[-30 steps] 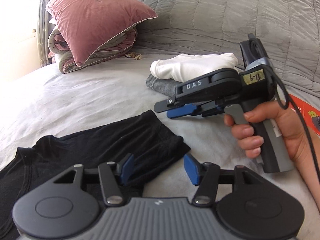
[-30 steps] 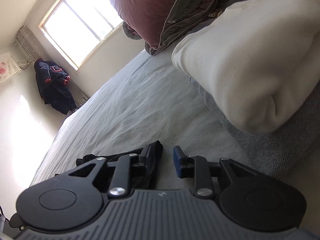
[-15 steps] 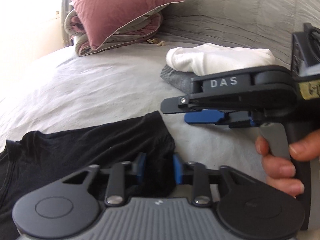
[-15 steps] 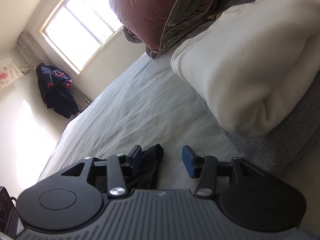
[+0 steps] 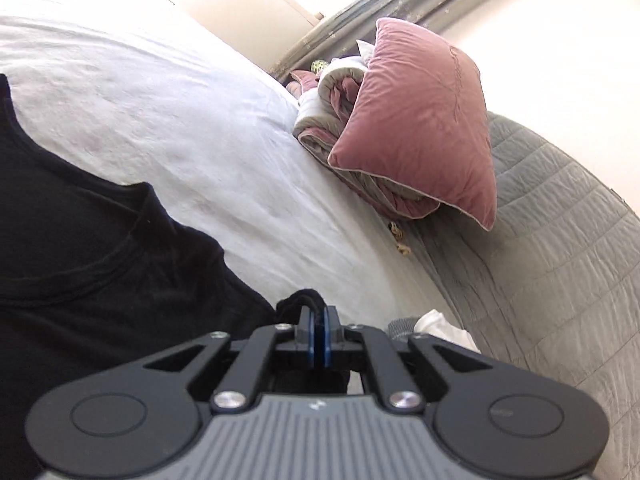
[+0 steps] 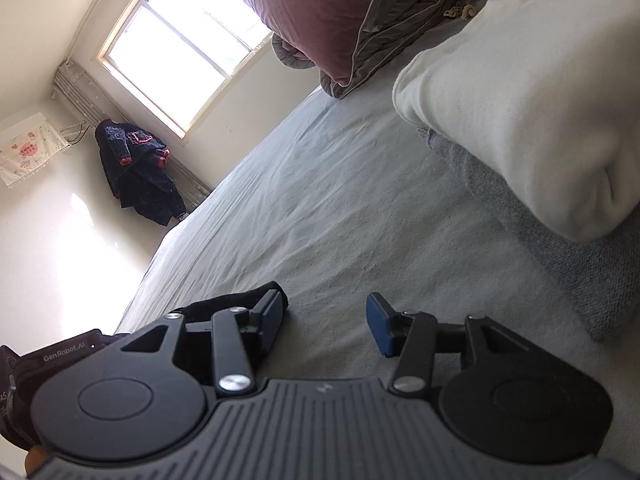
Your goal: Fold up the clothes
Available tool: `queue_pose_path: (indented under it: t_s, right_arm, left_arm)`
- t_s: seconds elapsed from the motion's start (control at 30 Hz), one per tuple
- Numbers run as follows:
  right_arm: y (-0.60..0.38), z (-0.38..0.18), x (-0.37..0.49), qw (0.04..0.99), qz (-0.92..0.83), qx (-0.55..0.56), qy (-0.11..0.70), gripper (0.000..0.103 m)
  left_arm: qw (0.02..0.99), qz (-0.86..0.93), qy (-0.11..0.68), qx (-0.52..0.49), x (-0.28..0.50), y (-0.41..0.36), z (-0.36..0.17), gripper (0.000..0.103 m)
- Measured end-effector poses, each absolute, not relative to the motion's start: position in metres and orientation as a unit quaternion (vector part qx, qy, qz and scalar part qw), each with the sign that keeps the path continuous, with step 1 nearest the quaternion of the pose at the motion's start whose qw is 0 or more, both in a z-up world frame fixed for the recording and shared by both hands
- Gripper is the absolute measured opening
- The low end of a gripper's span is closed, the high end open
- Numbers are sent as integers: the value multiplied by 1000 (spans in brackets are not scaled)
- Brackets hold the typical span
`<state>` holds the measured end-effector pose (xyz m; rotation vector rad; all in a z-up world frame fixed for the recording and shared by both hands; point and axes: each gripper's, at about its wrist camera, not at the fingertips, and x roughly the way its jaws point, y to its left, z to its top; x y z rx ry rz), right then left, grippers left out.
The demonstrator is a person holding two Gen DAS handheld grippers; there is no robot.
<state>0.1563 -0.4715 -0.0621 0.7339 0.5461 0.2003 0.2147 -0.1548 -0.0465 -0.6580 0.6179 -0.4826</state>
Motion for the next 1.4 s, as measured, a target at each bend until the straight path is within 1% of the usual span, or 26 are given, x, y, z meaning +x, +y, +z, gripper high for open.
queue_pose_path:
  t_s: [0.1,0.23,0.4,0.53,0.6,0.7,0.77,0.8,0.87,0.93,0.97,1.0,1.03,1.07,1.13,1.23,1.3,1.37,1.4]
  right_arm:
    - [-459,-59,161,896,107,330,276,51]
    - [-447,-57,165,901,111,307,285,51]
    - [-431,-54,164,908,115,283,288,52]
    - [-403,-38,166,920,131,239,281,51]
    - [-390,-26,177,920,143,237,279,52]
    - [-370,-13,201,914,161,226,296,51]
    - [-356,-12,216,915,141,208,314,51]
    - [-351,-14,221,919,127,200,314,51]
    - [-348,-26,225,920,114,215,308,51]
    - [-353,-43,226,916,107,247,298,51]
    - [-355,-51,228,913,107,259,296,51]
    - [-357,-56,232,907,102,264,311,48]
    - [-359,-57,233,909,105,265,304,43]
    - [-362,-57,234,911,109,267,296,43]
    - [-366,-58,234,912,113,271,285,43]
    - [-371,-63,235,910,116,282,281,42]
    - [-372,-64,233,909,120,289,275,42]
    - [-369,-66,233,912,121,283,270,41]
    - [-366,-66,233,914,122,278,267,40]
  left_arm:
    - [876,-221,271,-332,212,-131,-51,4]
    - [894,-222,198,-334,193,-105,-66,4]
    - [903,-220,145,-338,193,-96,-69,5]
    - [902,-216,138,-347,195,-88,-68,5]
    - [896,-218,135,-362,195,-80,-64,5]
    - [892,-215,132,-376,195,-71,-56,8]
    - [893,-208,132,-376,195,-66,-49,10]
    - [894,-205,132,-376,195,-64,-46,12]
    - [896,-198,132,-376,195,-59,-39,21]
    - [900,-187,139,-368,197,-54,-33,37]
    - [907,-173,163,-347,203,-53,-30,40]
    - [912,-161,191,-324,211,-53,-30,43]
    - [916,-149,224,-296,220,-54,-33,44]
    - [918,-137,255,-271,230,-55,-36,46]
    - [912,-122,303,-249,243,-56,-51,46]
    - [900,-144,320,-260,250,-54,-68,45]
    - [904,-157,311,-247,246,-58,-70,45]
    - [911,-167,300,-227,242,-65,-70,34]
    - [915,-171,294,-219,240,-68,-69,17]
